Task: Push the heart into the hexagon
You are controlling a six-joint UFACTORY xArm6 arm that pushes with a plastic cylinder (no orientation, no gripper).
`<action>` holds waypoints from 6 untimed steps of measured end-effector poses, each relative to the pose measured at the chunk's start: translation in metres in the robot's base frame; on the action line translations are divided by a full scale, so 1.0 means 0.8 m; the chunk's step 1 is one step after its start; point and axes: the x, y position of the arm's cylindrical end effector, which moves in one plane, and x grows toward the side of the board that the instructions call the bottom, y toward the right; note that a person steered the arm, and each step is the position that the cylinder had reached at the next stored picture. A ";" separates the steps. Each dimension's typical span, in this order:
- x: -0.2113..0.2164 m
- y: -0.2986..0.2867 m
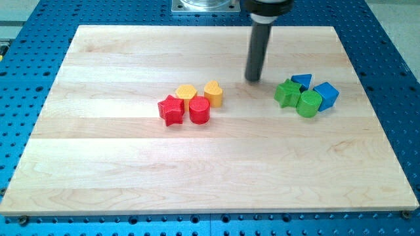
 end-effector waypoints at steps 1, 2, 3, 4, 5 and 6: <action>0.005 -0.026; 0.048 -0.035; 0.072 -0.045; 0.072 -0.082; 0.068 -0.109; 0.060 -0.051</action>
